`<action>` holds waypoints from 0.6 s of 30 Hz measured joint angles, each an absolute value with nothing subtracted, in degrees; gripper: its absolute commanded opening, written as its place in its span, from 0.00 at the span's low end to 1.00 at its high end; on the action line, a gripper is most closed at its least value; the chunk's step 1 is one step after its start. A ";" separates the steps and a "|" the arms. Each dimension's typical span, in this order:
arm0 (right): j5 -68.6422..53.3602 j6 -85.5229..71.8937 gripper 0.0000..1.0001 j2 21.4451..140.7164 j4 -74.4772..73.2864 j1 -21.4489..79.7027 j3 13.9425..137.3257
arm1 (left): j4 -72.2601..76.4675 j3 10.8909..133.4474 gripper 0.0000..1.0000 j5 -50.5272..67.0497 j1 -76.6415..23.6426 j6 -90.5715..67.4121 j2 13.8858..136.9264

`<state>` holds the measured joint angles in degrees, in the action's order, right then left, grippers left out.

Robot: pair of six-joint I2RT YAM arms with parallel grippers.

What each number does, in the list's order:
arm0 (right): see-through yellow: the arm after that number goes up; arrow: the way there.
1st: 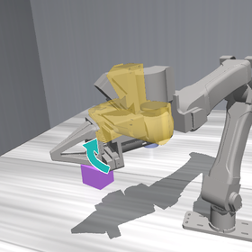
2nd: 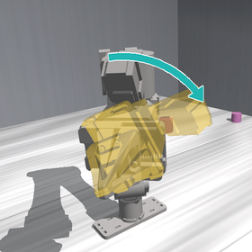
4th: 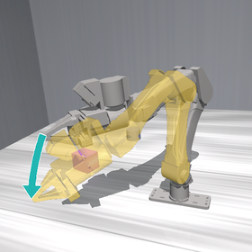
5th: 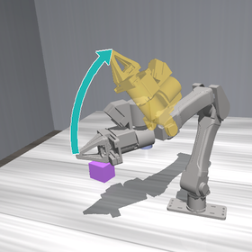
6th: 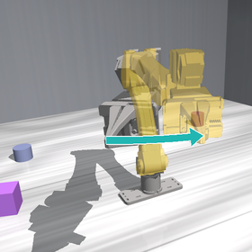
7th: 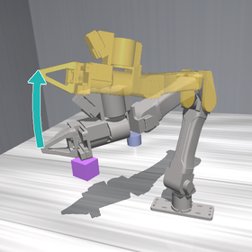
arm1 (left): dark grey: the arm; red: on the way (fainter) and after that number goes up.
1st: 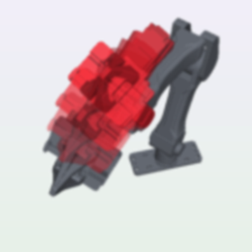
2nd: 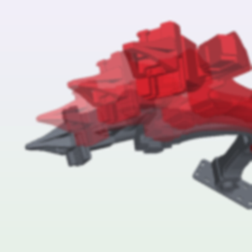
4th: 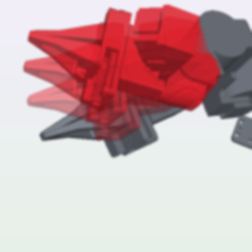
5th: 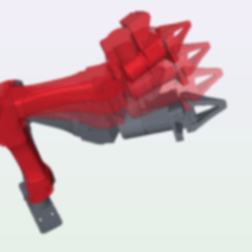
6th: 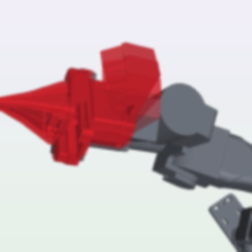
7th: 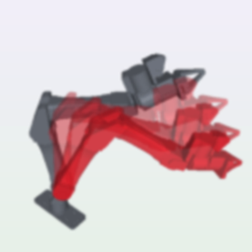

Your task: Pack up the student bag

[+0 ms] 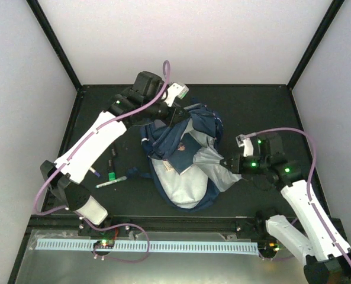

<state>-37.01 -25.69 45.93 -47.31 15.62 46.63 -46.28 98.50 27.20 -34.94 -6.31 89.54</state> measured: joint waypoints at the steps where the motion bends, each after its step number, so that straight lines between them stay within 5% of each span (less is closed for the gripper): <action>1: -37.41 -26.52 0.02 46.13 -46.30 16.51 45.89 | -46.02 98.63 0.02 27.46 -34.94 -6.68 89.82; 18: -32.69 -49.82 0.02 59.18 -14.44 21.63 39.05 | -40.77 99.04 0.02 35.16 -35.48 -13.19 92.27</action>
